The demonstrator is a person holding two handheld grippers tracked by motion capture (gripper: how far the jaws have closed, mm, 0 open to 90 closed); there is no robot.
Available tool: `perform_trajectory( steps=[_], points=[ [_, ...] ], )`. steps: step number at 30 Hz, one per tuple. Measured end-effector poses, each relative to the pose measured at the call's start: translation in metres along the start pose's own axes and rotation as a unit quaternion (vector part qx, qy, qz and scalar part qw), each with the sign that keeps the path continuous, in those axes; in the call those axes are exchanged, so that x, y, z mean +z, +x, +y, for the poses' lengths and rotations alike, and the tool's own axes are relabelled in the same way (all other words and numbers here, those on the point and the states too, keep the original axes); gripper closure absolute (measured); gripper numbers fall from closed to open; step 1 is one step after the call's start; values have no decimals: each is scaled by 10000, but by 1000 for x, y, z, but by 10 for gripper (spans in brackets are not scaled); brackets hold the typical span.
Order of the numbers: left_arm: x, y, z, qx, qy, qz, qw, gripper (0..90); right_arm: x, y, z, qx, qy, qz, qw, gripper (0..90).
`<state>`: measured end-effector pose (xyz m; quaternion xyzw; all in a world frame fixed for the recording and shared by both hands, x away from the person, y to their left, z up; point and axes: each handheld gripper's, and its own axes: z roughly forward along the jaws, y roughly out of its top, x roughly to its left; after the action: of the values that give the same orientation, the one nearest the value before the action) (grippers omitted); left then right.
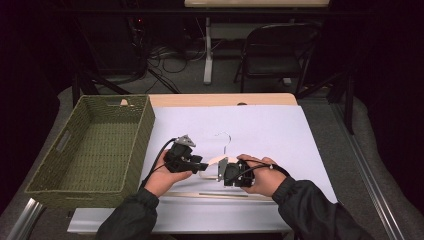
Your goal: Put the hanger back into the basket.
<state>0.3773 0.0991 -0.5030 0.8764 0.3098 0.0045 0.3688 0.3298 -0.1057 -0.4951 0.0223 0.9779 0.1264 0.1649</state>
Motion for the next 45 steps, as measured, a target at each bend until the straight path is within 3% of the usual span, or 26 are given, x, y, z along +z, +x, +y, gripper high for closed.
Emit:
perform_trajectory(
  steps=[1, 4, 10, 14, 22, 26, 30, 33, 34, 35, 36, 38, 39, 40, 41, 44, 45],
  points=[
    [5, 0, 1, -36, 45, -97, 9999, 599, 0, 0, 0, -21, -5, -24, 10000, 855],
    [10, -2, 3, 64, 160, -101, 9998, 614, 0, 1, 0, -53, -5, -35, 10000, 855],
    [18, -2, 2, 109, 430, 42, 9990, 678, 1, 3, 2, -91, 14, -64, 9999, 855],
    [19, -3, 2, 228, 492, 32, 9985, 749, 2, 4, 3, -125, 23, -66, 9999, 855],
    [17, -6, 2, 482, 544, 39, 9974, 780, 5, 4, 3, -159, 48, -52, 9998, 853],
    [15, -7, 1, 547, 493, 58, 9973, 785, 5, 2, 2, -21, 55, 45, 10000, 844],
    [14, -9, 0, 658, 462, 92, 9967, 789, 6, -2, -2, 317, -199, 200, 9991, 798],
    [13, -10, -2, 663, 440, 72, 9968, 790, 0, -11, -8, 804, -486, 401, 9948, 712],
    [12, -10, -3, 672, 443, 70, 9967, 791, -7, -17, -14, 1211, -658, 527, 9891, 697],
    [12, -10, -3, 672, 443, 70, 9967, 791, -7, -17, -14, 1211, -658, 527, 9891, 697],
    [12, -10, -4, 660, 439, 66, 9968, 791, -10, -20, -16, 1351, -718, 536, 9868, 693],
    [12, -10, -5, 645, 422, 66, 9970, 791, -19, -29, -26, 1823, -942, 551, 9772, 678],
    [12, -11, -5, 645, 417, 64, 9970, 791, -22, -32, -30, 1930, -974, 552, 9748, 671],
    [12, -11, -6, 638, 393, 63, 9972, 791, -24, -39, -37, 2188, -1033, 456, 9692, 657],
    [12, -11, -6, 638, 393, 63, 9972, 791, -24, -39, -37, 2188, -1033, 456, 9692, 657],
    [11, -12, -6, 652, 387, 71, 9971, 792, -18, -47, -45, 2548, -919, 420, 9617, 618],
    [11, -12, -6, 649, 384, 78, 9971, 792, -18, -47, -45, 2548, -919, 420, 9617, 618]
  ],
)
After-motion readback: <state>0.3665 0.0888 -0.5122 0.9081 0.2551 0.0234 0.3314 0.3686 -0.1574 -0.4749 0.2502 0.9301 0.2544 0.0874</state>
